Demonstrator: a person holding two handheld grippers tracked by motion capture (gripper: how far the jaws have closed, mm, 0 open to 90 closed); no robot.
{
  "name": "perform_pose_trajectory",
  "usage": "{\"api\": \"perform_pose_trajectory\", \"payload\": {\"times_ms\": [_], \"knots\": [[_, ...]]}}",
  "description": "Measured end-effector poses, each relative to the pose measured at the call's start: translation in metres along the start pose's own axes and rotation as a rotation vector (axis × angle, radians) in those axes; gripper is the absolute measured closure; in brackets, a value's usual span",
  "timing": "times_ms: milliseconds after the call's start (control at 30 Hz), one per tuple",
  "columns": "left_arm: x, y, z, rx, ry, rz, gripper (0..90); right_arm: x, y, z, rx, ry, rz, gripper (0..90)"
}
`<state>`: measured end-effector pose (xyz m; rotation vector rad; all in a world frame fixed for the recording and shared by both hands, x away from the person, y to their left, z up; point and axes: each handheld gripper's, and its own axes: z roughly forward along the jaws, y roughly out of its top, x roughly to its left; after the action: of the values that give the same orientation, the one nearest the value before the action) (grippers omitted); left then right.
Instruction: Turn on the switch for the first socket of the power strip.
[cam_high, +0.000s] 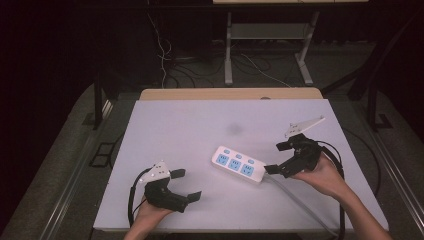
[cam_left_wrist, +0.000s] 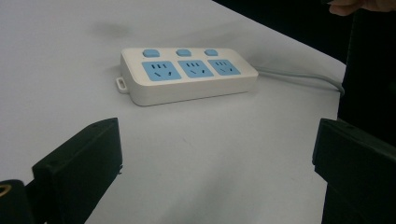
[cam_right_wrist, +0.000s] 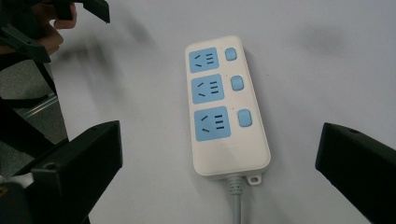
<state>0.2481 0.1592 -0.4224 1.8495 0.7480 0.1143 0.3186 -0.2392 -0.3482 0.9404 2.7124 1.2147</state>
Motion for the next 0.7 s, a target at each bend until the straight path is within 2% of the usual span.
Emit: {"api": "perform_pose_trajectory", "payload": {"times_ms": [367, 667, 700], "knots": [[0.000, 0.000, 0.000, 0.001, 0.001, -0.001, 0.1, -0.006, 0.018, 0.011, 0.033, 0.003, -0.009, 0.2], [0.000, 0.000, 0.000, 0.005, -0.002, 0.000, 0.1, -0.013, 0.023, 0.020, 0.053, 0.010, -0.005, 0.2], [0.000, 0.000, 0.001, 0.005, -0.002, 0.000, 0.0, -0.015, 0.024, 0.023, 0.065, 0.013, -0.007, 2.9]]}}
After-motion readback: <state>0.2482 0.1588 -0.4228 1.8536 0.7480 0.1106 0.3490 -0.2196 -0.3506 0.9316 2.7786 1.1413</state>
